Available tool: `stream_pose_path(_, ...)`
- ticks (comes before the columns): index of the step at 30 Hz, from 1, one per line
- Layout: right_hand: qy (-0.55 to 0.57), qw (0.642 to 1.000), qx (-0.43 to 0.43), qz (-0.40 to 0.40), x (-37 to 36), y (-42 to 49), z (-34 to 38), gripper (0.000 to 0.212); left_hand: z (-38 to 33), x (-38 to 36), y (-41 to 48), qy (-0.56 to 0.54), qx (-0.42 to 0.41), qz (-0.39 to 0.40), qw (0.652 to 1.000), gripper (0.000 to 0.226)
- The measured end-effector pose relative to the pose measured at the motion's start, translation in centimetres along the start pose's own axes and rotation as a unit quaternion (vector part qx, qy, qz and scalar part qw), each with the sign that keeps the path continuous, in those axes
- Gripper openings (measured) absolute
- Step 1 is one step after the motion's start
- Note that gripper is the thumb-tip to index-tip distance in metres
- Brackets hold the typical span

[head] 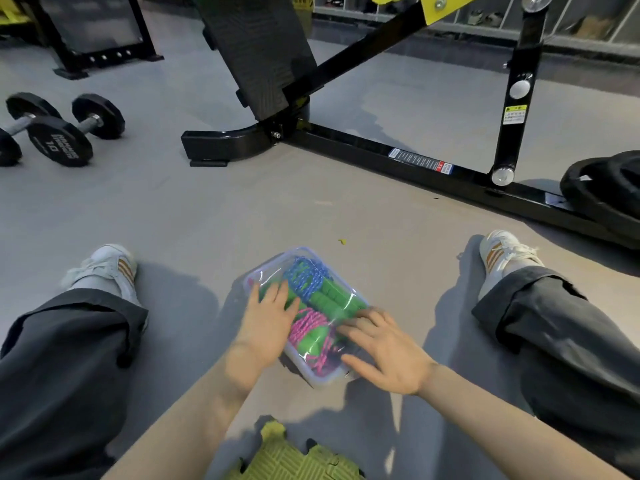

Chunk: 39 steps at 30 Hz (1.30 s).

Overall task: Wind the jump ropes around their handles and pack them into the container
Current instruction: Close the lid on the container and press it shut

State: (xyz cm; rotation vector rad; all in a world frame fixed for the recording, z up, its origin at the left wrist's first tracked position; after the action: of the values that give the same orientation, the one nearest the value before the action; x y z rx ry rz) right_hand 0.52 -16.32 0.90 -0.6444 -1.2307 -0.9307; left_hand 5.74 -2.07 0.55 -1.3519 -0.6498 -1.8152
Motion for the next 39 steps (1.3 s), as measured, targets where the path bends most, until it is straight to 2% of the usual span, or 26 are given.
stream_pose_path(1,-0.005,1.000,-0.009,0.018,-0.6,0.0,-0.5,0.057,-1.2,-0.2,-0.6,-0.043,0.019,0.015,0.999,0.060)
stream_pose_path(3,0.000,0.998,-0.045,0.043,-1.8,-0.3,-2.0,0.065,-3.5,-0.3,-1.9,-0.126,0.046,-0.044,0.990,0.050)
stream_pose_path(5,0.004,0.996,-0.067,0.055,-2.8,-0.7,-2.8,0.069,-5.4,-2.2,-3.0,-0.221,0.063,-0.021,0.973,0.055)
stream_pose_path(7,0.016,0.994,-0.087,0.060,-3.3,-1.0,-2.3,0.071,-6.8,-2.9,-3.3,-0.250,0.057,-0.009,0.966,0.070)
stream_pose_path(9,0.033,0.991,-0.115,0.057,-3.6,-1.2,-1.3,0.073,-6.7,-3.0,-3.3,-0.248,0.054,0.005,0.967,0.078)
stream_pose_path(11,0.031,0.990,-0.128,0.049,-3.5,-1.1,-1.1,0.071,-5.6,-3.2,-3.3,-0.225,0.035,-0.023,0.974,0.081)
stream_pose_path(14,-0.053,0.997,-0.045,0.015,-2.3,-0.8,-1.7,0.063,-3.9,-3.9,-3.2,-0.195,-0.022,-0.020,0.980,0.091)
stream_pose_path(17,-0.111,0.994,0.019,-0.008,-2.3,-0.4,-2.3,0.062,-3.5,-4.2,-3.1,-0.182,-0.037,-0.012,0.982,0.098)
stream_pose_path(25,-0.113,0.989,0.057,-0.080,-2.1,0.6,-1.8,0.056,-4.3,-3.8,-2.7,-0.149,-0.031,-0.080,0.985,0.088)
stream_pose_path(30,-0.110,0.987,0.073,-0.092,-2.6,0.9,-2.0,0.051,-4.5,-3.7,-2.5,-0.123,-0.033,-0.096,0.987,0.086)
stream_pose_path(35,-0.066,0.996,0.013,-0.062,-2.7,0.7,-2.1,0.056,-4.1,-4.1,-2.0,-0.124,-0.030,-0.088,0.988,0.087)
stream_pose_path(39,0.078,0.993,-0.092,-0.017,-2.6,-0.5,-2.7,0.070,-4.9,-3.4,-1.8,-0.177,0.027,-0.077,0.981,0.087)
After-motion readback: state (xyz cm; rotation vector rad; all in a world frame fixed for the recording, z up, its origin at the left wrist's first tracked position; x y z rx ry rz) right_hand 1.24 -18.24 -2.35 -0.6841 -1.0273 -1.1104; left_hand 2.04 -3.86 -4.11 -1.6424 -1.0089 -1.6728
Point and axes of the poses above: each hand's wrist, its own y-axis towards the middle knuckle, its own x-axis out of the back of the hand, z = x × y, the point moved 8 cm from there along y, towards the middle knuckle, and after that the axes turned 9 degrees about -x, right-handed, at the moved point
